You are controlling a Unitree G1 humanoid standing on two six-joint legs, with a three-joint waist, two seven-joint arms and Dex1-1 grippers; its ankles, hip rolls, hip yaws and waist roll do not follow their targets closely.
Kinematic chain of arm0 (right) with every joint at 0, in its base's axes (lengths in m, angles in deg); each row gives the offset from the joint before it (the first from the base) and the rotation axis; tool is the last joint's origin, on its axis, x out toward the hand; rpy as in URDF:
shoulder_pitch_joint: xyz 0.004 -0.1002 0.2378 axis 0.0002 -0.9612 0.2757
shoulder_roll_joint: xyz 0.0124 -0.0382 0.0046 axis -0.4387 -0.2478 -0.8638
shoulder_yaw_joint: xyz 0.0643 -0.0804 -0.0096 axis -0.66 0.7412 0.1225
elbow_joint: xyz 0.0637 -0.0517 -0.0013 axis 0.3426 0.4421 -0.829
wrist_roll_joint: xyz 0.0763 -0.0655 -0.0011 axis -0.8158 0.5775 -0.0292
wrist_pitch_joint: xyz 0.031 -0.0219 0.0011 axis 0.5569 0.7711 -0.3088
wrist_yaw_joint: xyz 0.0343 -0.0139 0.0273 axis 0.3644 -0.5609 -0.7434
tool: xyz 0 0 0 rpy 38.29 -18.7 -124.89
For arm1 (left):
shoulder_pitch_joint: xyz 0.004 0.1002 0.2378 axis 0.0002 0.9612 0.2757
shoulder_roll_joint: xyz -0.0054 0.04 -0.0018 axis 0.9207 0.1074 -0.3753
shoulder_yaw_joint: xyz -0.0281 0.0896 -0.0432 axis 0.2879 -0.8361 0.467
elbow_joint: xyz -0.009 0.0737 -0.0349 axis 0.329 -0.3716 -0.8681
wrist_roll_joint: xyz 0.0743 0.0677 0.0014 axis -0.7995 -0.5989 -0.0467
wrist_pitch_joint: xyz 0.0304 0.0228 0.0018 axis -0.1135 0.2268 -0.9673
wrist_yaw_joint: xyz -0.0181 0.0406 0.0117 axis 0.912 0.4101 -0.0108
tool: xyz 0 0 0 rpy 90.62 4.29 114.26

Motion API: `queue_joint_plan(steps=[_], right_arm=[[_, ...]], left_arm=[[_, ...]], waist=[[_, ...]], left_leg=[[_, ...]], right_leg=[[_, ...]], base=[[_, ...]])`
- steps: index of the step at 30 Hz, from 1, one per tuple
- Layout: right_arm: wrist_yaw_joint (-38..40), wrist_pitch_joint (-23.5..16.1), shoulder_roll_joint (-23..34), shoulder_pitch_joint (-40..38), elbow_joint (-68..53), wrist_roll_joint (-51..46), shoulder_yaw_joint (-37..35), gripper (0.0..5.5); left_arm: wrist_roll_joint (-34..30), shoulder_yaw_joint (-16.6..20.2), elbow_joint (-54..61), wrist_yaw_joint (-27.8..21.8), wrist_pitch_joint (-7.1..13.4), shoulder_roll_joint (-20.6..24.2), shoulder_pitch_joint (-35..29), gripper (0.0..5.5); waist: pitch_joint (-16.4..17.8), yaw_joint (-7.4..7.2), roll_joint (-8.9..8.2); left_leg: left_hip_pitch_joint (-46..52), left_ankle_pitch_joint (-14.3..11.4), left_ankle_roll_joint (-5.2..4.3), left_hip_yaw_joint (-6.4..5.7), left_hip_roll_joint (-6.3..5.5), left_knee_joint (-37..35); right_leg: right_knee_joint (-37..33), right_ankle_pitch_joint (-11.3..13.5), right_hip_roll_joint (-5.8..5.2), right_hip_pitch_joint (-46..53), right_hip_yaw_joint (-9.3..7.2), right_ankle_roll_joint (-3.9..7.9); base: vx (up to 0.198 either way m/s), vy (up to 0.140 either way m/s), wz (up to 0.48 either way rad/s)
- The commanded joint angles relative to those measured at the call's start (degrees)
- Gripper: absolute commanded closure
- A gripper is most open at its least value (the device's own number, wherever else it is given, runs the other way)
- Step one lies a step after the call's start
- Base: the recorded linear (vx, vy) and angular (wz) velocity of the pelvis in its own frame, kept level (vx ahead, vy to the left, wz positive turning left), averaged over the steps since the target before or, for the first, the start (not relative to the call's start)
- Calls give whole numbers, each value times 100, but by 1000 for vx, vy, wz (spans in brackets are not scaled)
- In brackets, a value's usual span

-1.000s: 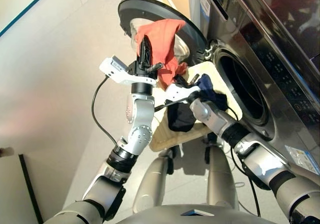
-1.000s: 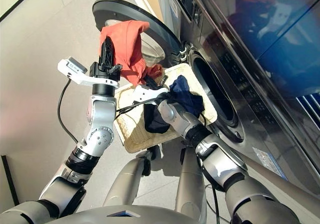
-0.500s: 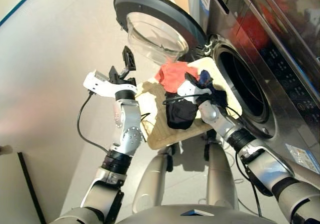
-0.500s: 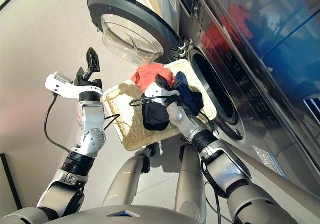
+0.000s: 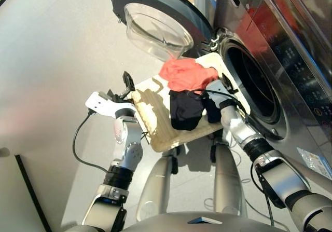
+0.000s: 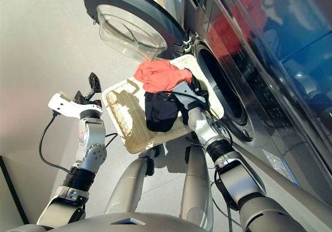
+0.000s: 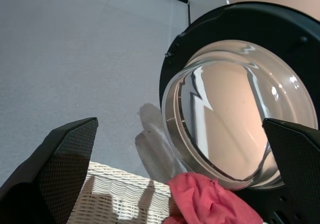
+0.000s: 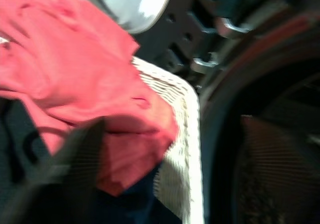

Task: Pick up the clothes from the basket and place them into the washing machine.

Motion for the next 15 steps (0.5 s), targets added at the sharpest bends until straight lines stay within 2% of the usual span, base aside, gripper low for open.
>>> queue_joint_plan(steps=[1, 3, 9, 10, 15], right_arm=[[-191, -268, -87, 684, 104, -288, 188, 0], [-308, -309, -105, 847, 230, -409, 240, 0], [-256, -281, -98, 1477, 764, -463, 322, 0], [-243, -276, -95, 1528, 855, -502, 295, 0], [-294, -242, 4, 1930, 1254, -810, 224, 0]], left_arm=[[-146, -58, 510, -329, 180, 418, 79, 0], [-94, -136, 479, -458, 185, 438, 110, 0], [-107, -203, 361, -504, 199, 578, 219, 0], [-115, -217, 353, -512, 211, 605, 251, 0], [-242, -296, 363, -533, 167, 731, 344, 0]], waist=[[-126, 229, -110], [-101, 286, -147], [28, 488, -236], [33, 546, -227], [116, 686, -247]], left_leg=[[-594, 220, 241, -4, -176, 144], [-688, 237, 237, -58, -180, 158], [-1105, 193, 276, -255, -175, 438], [-1071, 24, 256, -327, -160, 486], [-1308, 56, 258, -466, -184, 559]], right_leg=[[-989, 1013, 52, -72, -131, 293], [-866, 967, 43, -185, -186, 284], [-355, 763, -13, -625, -335, 230], [-205, 569, -7, -639, -341, 271], [96, 475, -103, -916, -433, 289]], base=[[0, 0, 0], [0, 0, 0], [39, -18, 249], [126, -21, 216], [70, -10, 190]])
